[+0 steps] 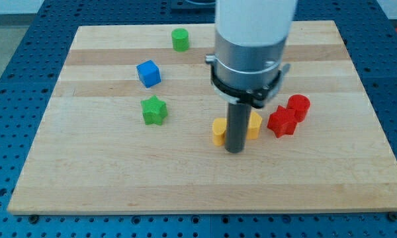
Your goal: Push the blue triangle up a bit
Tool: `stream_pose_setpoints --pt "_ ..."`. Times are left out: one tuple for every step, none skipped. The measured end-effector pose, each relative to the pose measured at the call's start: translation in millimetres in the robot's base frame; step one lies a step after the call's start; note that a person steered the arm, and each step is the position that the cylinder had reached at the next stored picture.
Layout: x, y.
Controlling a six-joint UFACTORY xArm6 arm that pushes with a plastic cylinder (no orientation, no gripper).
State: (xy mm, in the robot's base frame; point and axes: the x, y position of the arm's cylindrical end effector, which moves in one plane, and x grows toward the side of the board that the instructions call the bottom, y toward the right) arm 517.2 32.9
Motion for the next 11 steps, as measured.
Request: stream_pose_setpoints --pt "-5.7 -21.2" --pt "-4.9 -49.6" --pt "31.3 -45.7" --pt "11.8 32.0" --pt "-11.5 119.8" --pt "-38.8 183.9" --pt "-52.1 168.7" --pt "-70.3 233.2" --pt "-108.1 228.8" --pt "-151.3 219.6" --pt "-160.5 169.6"
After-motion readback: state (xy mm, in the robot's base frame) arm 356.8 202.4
